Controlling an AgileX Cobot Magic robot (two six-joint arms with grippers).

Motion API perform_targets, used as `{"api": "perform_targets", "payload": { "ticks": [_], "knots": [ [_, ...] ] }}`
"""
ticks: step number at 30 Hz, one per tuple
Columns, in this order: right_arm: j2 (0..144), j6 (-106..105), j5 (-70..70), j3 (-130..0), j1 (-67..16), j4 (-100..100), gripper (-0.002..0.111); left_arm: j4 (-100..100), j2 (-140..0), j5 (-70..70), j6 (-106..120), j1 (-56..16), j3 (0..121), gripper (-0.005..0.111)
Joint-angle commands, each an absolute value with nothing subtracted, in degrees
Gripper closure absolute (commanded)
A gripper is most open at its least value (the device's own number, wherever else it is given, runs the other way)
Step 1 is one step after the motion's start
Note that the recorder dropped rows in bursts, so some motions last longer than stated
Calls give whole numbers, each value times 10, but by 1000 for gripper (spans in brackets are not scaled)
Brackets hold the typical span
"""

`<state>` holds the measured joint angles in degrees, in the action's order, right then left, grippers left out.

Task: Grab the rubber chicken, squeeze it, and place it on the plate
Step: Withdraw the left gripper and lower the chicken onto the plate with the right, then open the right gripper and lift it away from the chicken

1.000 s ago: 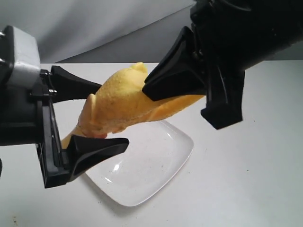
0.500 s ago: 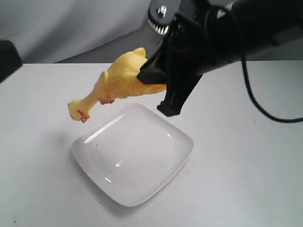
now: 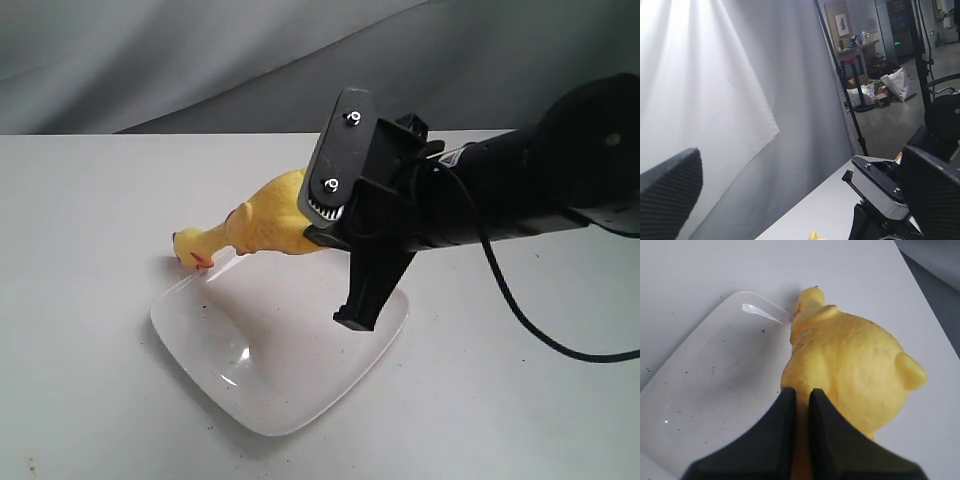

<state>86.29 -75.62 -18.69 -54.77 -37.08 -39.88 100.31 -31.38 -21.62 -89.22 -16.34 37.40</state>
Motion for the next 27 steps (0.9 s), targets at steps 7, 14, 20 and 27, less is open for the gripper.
{"api": "perform_targets", "payload": {
  "ticks": [7,14,20,27],
  "knots": [
    [864,-751,-221,-495,-372,-375,108,999,-314,-208,-900,-166,375,3],
    [864,-715,-96,-378,-372,-415,107,999,-314,-206,-900,-166,375,3],
    [864,-713,-61,-344,-372,-483,59,999,-314,-206,-909,-166,375,3],
    [785,-710,-55,-345,-372,-495,49,999,-304,-175,-929,-166,375,13]
  ]
}}
